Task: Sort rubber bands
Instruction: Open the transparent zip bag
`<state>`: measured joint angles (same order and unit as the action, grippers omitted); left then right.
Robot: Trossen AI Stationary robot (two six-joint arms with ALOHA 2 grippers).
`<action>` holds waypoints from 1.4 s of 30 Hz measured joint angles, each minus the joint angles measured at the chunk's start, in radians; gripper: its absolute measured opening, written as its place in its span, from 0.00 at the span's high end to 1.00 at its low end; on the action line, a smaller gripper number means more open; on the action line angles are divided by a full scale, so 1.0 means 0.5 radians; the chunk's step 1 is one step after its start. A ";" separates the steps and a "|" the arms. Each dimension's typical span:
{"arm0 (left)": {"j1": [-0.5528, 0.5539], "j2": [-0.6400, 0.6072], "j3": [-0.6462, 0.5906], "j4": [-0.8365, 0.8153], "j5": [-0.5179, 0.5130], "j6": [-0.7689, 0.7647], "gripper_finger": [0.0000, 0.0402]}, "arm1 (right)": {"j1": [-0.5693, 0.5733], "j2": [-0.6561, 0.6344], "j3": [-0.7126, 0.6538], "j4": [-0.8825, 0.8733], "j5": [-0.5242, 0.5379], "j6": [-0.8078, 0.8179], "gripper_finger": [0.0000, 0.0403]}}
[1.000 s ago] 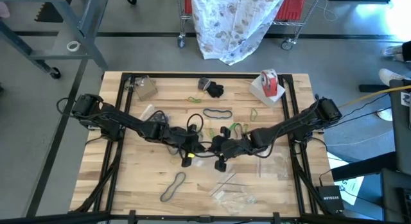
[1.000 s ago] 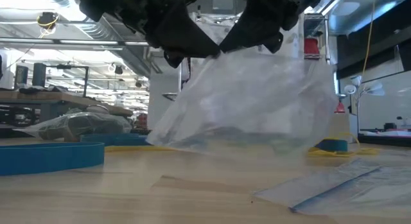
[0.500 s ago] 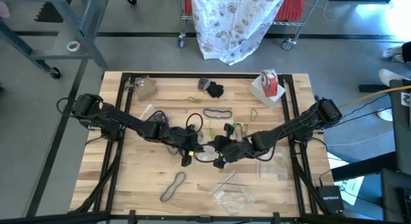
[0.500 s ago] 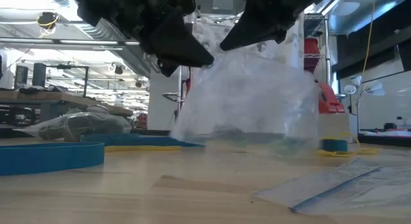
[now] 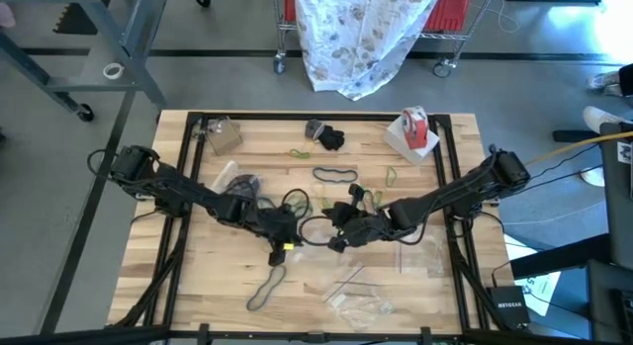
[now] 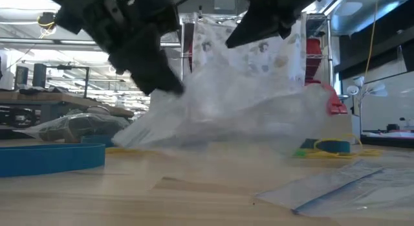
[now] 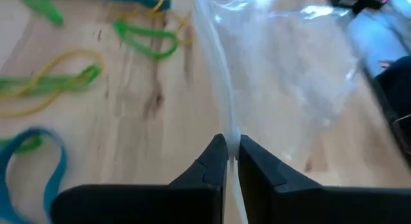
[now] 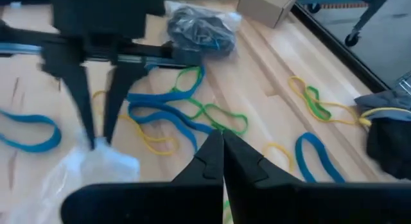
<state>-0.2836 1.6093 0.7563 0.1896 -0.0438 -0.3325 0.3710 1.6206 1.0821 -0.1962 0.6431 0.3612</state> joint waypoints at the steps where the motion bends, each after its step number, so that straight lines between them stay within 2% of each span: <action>1: -0.003 0.000 -0.007 -0.019 -0.004 -0.002 0.95 | 0.000 -0.008 0.000 0.003 -0.022 0.001 1.00; 7: -0.002 0.000 -0.009 0.056 -0.015 0.033 0.95 | -0.015 -0.026 0.000 0.022 -0.489 0.125 0.99; 11: -0.002 0.000 -0.008 0.133 -0.018 0.102 0.95 | -0.038 -0.026 -0.001 -0.002 -0.728 0.258 0.92; 19: -0.010 0.000 -0.008 0.177 -0.023 0.183 0.95 | -0.042 -0.025 -0.001 -0.031 -0.753 0.248 0.64; 24: -0.009 0.000 -0.007 0.191 -0.024 0.214 0.95 | -0.041 -0.023 -0.001 -0.030 -0.787 0.159 0.59; 34: 0.025 0.000 -0.005 0.335 -0.026 0.329 0.95 | -0.107 0.069 -0.002 0.107 -0.885 0.156 0.64; 38: 0.025 0.000 -0.005 0.326 -0.030 0.322 0.95 | -0.103 0.073 -0.002 0.160 -0.868 0.138 0.74; 42: 0.030 0.000 -0.005 0.323 -0.040 0.305 0.95 | -0.102 0.073 -0.001 0.173 -0.842 0.030 0.91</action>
<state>-0.2685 1.6093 0.7536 0.3512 -0.0635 -0.1799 0.3199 1.6569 1.0814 -0.1097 0.2221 0.3765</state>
